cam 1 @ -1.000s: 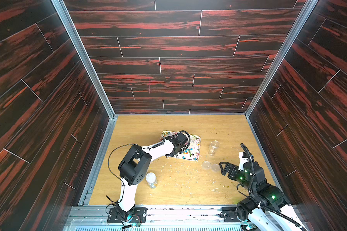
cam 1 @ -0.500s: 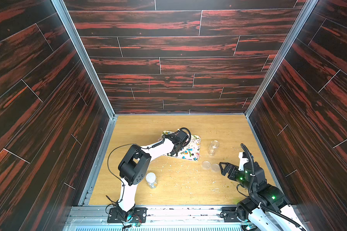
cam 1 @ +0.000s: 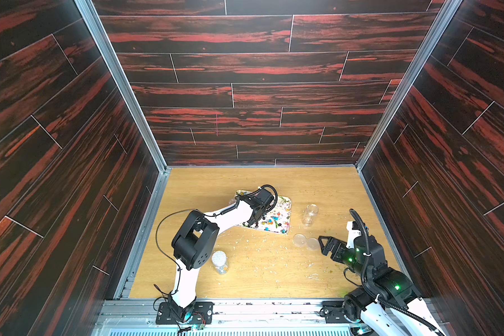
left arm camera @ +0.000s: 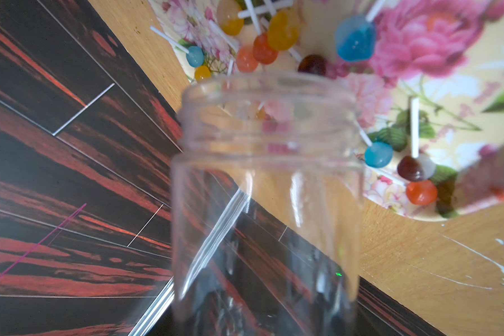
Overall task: Pour the candies out of the jar
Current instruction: 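Pour the candies out of the jar onto the tray.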
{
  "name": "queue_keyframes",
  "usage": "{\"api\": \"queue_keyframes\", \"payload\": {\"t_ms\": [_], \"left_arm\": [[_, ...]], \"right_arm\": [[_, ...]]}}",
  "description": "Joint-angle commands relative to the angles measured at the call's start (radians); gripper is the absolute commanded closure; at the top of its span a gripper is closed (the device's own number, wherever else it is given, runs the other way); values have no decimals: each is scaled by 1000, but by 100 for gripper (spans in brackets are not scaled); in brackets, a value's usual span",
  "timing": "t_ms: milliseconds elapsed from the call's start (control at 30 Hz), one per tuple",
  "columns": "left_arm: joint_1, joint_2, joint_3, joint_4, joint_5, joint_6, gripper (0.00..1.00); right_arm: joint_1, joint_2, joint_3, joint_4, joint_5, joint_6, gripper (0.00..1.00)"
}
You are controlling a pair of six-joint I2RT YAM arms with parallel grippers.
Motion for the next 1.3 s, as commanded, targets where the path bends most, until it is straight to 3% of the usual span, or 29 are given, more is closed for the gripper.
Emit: {"api": "queue_keyframes", "payload": {"t_ms": [0, 167, 433, 700, 967, 1267], "left_arm": [[-3, -19, 50, -31, -12, -6, 52], [-2, -46, 150, -61, -12, -11, 51], [-3, -13, 9, -51, 12, -95, 51], [3, -60, 140, -59, 2, -76, 51], [-8, -38, 15, -76, 29, -139, 51], [-9, -77, 119, -102, 45, -161, 51]], "right_arm": [[-3, -10, -5, 2, 1, 14, 1], [-3, -12, -4, -1, 2, 16, 1], [-3, -11, -6, -1, 7, 18, 1], [-3, -6, -4, -5, 8, 19, 1], [-3, 0, -3, -5, 7, 16, 1], [-3, 4, 5, -8, 7, 19, 1]]}}
